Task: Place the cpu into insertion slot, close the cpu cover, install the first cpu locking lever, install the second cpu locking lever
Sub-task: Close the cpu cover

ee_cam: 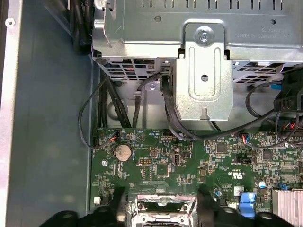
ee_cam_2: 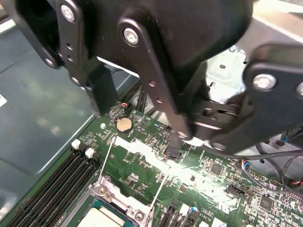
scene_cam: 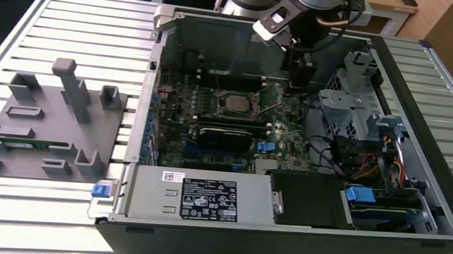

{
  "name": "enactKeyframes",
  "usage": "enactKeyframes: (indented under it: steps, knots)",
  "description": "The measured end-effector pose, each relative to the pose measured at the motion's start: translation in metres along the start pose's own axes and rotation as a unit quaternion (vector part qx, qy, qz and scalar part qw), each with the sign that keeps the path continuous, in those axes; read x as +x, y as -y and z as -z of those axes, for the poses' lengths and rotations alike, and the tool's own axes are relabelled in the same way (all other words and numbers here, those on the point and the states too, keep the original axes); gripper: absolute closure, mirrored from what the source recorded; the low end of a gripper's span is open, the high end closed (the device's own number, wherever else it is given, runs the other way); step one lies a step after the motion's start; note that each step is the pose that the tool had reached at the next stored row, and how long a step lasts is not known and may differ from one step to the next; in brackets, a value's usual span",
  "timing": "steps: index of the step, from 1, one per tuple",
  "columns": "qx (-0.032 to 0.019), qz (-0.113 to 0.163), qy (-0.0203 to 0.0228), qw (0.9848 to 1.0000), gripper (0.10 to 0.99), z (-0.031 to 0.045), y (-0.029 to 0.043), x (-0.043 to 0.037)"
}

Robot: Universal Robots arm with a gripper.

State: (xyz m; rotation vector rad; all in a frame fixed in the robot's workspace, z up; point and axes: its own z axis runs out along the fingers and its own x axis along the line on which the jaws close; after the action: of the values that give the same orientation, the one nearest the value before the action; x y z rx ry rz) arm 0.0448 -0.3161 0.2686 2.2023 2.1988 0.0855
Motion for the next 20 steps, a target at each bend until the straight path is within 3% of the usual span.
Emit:
enactKeyframes:
  steps: [5,6,8,11,14,16,20]
  knots:
    - [0.0,0.0,0.0,1.0,0.584,0.0,-0.0001,0.0]
    - [0.0,0.0,0.0,1.0,0.584,0.0,-0.0001,0.0]
    - [0.0,0.0,0.0,1.0,0.702,0.0,-0.0001,0.0]
    - [0.0,0.0,0.0,1.0,0.757,0.0,-0.0001,0.0]
    - [0.0,0.0,0.0,1.0,0.933,0.0,-0.0001,0.0]
    - [0.0,0.0,0.0,1.0,0.98,0.0,-0.0002,0.0]
    - [0.0,0.0,0.0,1.0,0.98,-0.0004,-0.0017,-0.0001]
